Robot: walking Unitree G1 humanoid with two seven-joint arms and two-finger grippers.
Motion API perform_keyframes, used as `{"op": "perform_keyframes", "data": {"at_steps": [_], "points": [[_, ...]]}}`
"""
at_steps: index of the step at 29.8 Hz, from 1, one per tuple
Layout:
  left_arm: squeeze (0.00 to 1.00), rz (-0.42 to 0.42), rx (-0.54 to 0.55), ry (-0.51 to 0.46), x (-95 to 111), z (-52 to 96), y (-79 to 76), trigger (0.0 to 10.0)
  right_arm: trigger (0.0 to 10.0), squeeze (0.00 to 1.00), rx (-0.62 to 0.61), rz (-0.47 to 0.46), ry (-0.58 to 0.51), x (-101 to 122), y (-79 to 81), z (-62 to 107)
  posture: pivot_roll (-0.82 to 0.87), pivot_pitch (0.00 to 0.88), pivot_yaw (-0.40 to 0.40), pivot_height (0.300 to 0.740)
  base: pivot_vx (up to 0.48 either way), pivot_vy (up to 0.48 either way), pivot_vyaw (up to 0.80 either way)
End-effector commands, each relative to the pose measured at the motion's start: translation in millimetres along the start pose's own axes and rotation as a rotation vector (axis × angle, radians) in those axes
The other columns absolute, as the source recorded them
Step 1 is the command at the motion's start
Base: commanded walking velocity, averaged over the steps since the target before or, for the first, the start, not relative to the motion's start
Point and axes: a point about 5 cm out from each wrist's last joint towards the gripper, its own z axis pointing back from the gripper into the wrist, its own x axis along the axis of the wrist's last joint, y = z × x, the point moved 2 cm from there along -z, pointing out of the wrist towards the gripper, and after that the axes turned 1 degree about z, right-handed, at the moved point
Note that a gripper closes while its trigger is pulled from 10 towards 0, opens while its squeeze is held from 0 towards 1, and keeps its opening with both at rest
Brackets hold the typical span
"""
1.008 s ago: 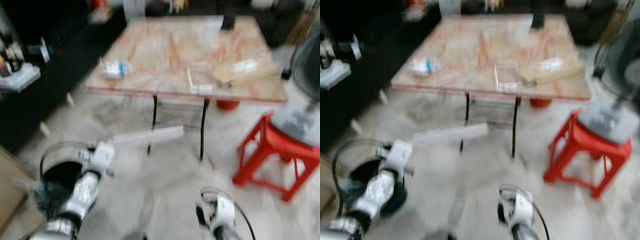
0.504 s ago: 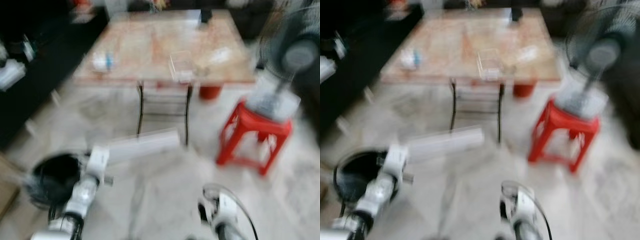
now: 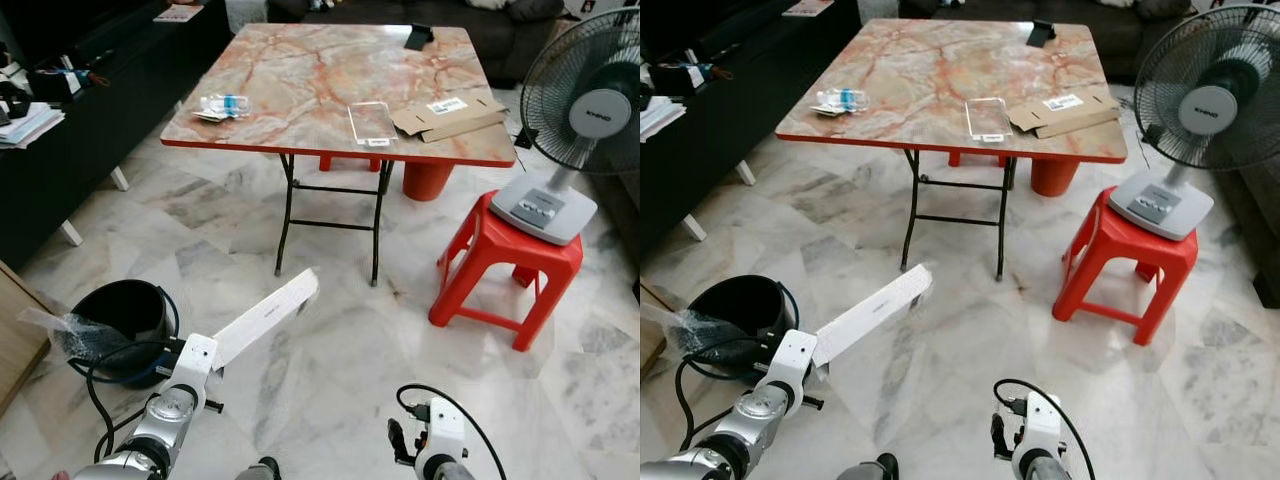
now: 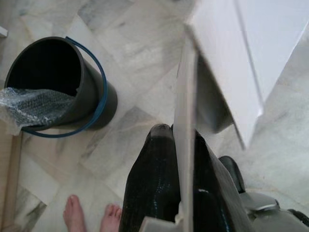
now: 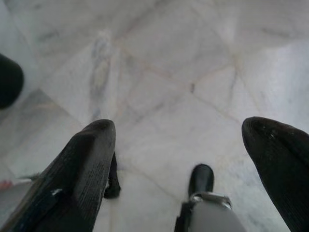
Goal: Picking trash to rubbish bin
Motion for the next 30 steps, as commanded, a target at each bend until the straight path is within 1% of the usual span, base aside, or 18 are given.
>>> {"op": "perform_keyframes", "data": {"at_steps": [1,5,6,9,10,11,13,17,19,24,30], "points": [[0.00,0.033,0.014,0.025,-6.9,1.4,3.0,10.0,10.0,0.00,-0.004,0.005,0.018,-3.8,0.0,0.6,0.11,0.114,0.019,0.740,0.000,0.000,0.00],[0.00,0.034,-0.002,0.057,-13.7,2.5,-0.1,10.0,10.0,0.00,-0.003,0.001,0.015,-2.6,1.3,0.1,0.11,0.118,0.019,0.740,0.000,0.000,0.00],[0.00,0.020,-0.012,0.075,-17.8,3.3,-1.7,10.0,10.0,0.00,0.000,0.001,0.015,-2.4,2.1,-0.1,0.11,0.118,0.019,0.740,0.000,0.000,0.00],[0.00,-0.073,-0.037,0.160,-37.2,7.9,-5.3,10.0,10.0,0.00,0.004,0.006,0.021,-2.8,3.2,-0.3,0.12,0.118,0.015,0.740,0.000,0.000,0.00],[0.00,-0.085,-0.038,0.186,-42.9,9.4,-5.4,10.0,10.0,0.00,0.005,0.010,0.025,-3.1,3.3,-0.3,0.12,0.118,0.015,0.740,0.000,0.000,0.00],[0.00,-0.081,-0.038,0.205,-47.9,10.9,-5.9,10.0,10.0,0.00,0.007,0.017,0.030,-3.6,3.1,-0.2,0.11,0.117,0.014,0.740,0.000,0.000,0.00],[0.00,-0.077,-0.038,0.206,-48.5,11.2,-6.1,10.0,10.0,0.00,0.007,0.019,0.031,-3.7,2.9,-0.2,0.11,0.117,0.014,0.740,0.000,0.000,0.00],[0.00,-0.094,-0.053,0.209,-53.1,13.0,-9.8,10.0,10.0,0.00,0.008,0.024,0.033,-4.0,2.6,-0.1,0.11,0.117,0.013,0.740,0.000,0.000,0.00],[0.00,-0.088,-0.062,0.221,-57.8,14.7,-12.3,10.0,10.0,0.00,0.008,0.028,0.035,-4.8,2.5,0.1,0.11,0.116,0.013,0.740,0.000,0.000,0.00],[0.00,-0.078,-0.066,0.233,-61.5,16.0,-14.1,10.0,10.0,0.00,0.011,0.045,0.040,-5.8,2.2,0.4,0.11,0.117,0.014,0.740,0.000,0.000,0.00],[0.00,-0.052,-0.047,0.236,-64.0,17.1,-12.3,10.0,10.0,0.00,0.003,0.050,0.043,-6.9,1.2,0.8,0.11,0.114,0.017,0.740,0.000,0.000,0.73]]}}
